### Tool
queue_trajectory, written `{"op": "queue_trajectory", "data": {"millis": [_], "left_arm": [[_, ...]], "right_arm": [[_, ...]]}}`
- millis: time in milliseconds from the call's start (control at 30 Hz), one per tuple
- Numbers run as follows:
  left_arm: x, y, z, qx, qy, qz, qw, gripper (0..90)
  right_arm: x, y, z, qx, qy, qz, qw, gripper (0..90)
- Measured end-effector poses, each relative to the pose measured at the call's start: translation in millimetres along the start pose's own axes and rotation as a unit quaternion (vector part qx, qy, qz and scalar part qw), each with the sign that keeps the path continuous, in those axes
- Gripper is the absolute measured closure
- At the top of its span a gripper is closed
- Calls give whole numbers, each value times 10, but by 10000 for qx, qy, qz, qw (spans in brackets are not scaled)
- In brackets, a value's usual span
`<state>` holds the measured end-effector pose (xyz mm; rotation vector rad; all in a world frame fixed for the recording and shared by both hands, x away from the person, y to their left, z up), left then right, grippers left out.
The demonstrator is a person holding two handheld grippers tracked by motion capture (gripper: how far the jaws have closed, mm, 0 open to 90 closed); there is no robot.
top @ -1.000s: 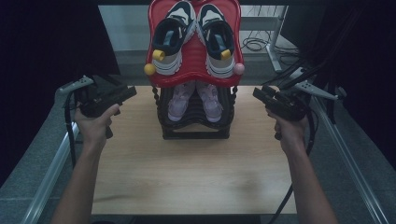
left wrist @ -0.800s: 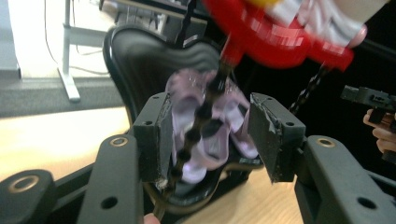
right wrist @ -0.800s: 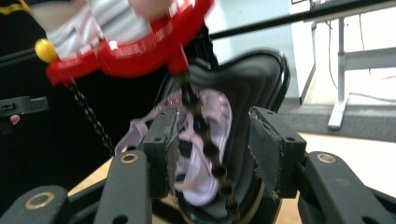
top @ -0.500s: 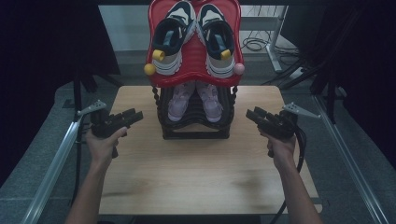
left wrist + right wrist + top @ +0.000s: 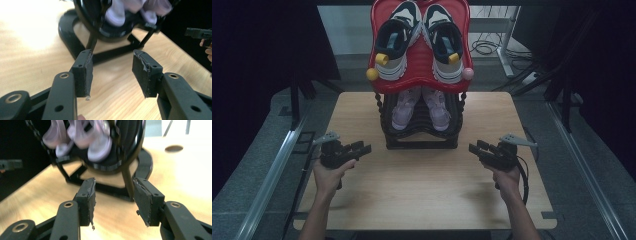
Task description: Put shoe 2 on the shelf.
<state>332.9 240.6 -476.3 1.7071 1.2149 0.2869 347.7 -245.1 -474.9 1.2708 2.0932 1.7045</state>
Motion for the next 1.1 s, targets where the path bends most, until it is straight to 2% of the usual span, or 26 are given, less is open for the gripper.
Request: {"op": "queue_trajectory", "data": {"millis": [167,300,467,567,767,900,1100], "left_arm": [[22,-165,66,205,-23,-24,9998,508],[22,-286,130,388,6,27,9992,508],[-1,-399,216,632,154,205,9977,508],[-14,-410,228,650,142,220,9975,507],[-17,-432,246,697,195,303,9969,505],[-16,-434,244,715,210,320,9967,501],[-5,-408,226,666,208,242,9973,496]], "right_arm": [[-34,-229,75,409,-8,-39,9992,514],[-53,-356,121,617,-78,-30,9981,512],[-49,-434,170,898,-186,-104,9957,512],[-30,-455,198,1020,-205,-212,9943,510],[-12,-476,241,1133,-223,-339,9927,508],[1,-461,228,1048,-189,-340,9937,504],[10,-417,140,786,-135,-326,9963,497]]}}
Point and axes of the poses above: each handheld gripper's, and its own axes: z roughly forward along the jaws, y roughly out of its top, x roughly to its left, the point moved 2 cm from there along z, roughly forward along the jaws, and after that the axes turned 7 degrees about y, right-handed, at the moved point
